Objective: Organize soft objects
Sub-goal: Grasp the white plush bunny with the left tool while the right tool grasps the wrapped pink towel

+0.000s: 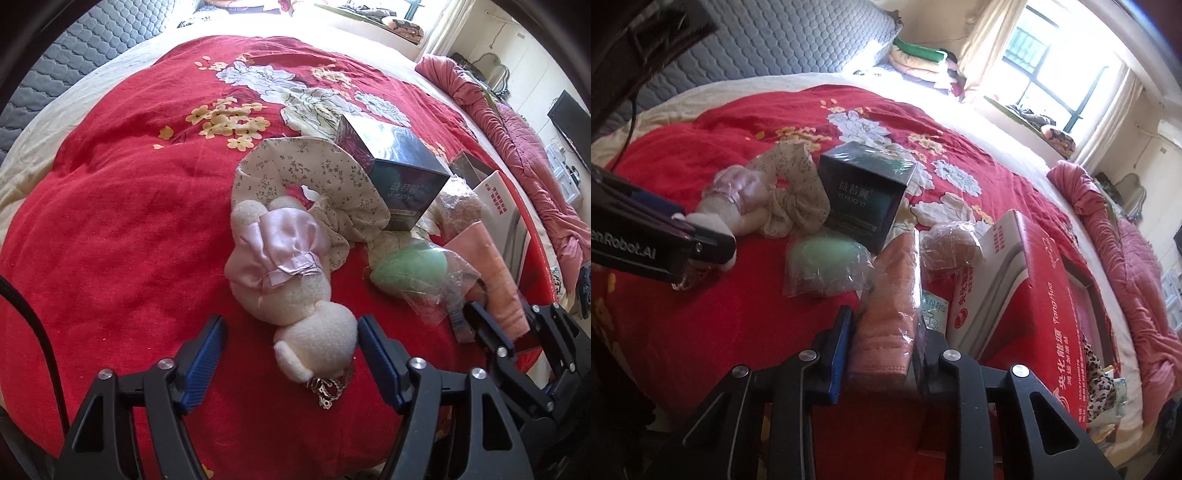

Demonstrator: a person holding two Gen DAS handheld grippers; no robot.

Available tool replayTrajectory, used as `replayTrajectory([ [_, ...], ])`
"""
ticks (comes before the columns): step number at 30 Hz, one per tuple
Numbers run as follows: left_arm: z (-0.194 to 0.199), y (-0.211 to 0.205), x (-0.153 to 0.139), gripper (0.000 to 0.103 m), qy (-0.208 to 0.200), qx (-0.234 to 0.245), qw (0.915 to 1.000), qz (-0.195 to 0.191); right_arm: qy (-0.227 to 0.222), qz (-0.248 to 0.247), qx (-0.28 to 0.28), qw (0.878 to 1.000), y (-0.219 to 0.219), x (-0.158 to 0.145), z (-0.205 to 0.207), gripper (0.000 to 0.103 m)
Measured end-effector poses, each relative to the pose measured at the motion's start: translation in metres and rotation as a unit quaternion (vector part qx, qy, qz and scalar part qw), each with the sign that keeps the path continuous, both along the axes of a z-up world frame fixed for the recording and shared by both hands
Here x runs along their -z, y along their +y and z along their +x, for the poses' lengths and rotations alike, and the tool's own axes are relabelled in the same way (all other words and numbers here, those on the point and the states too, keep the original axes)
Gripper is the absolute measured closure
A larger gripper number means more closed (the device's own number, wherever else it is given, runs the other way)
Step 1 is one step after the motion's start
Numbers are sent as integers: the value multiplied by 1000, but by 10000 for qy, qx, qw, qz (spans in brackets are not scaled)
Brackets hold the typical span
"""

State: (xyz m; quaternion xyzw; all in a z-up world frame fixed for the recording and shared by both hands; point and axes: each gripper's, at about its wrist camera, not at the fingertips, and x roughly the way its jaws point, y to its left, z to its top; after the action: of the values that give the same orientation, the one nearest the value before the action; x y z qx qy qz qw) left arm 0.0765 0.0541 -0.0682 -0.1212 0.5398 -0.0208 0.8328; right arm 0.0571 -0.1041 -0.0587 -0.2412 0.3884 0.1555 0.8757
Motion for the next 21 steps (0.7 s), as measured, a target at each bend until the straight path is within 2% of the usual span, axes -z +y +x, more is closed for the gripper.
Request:
replayTrajectory([
  [3, 1, -1, 3, 64, -36, 82, 9996, -280, 28, 357, 88, 9993, -9, -13, 0, 73],
  [11, -5, 6, -3, 68, -207, 44, 9983, -541, -22, 882, 97, 9961, -19, -33, -5, 73],
  [21, -23, -3, -41, 68, -834, 70, 9963, -180, -227, 1289, 10, 9914, -27, -57, -14, 73],
])
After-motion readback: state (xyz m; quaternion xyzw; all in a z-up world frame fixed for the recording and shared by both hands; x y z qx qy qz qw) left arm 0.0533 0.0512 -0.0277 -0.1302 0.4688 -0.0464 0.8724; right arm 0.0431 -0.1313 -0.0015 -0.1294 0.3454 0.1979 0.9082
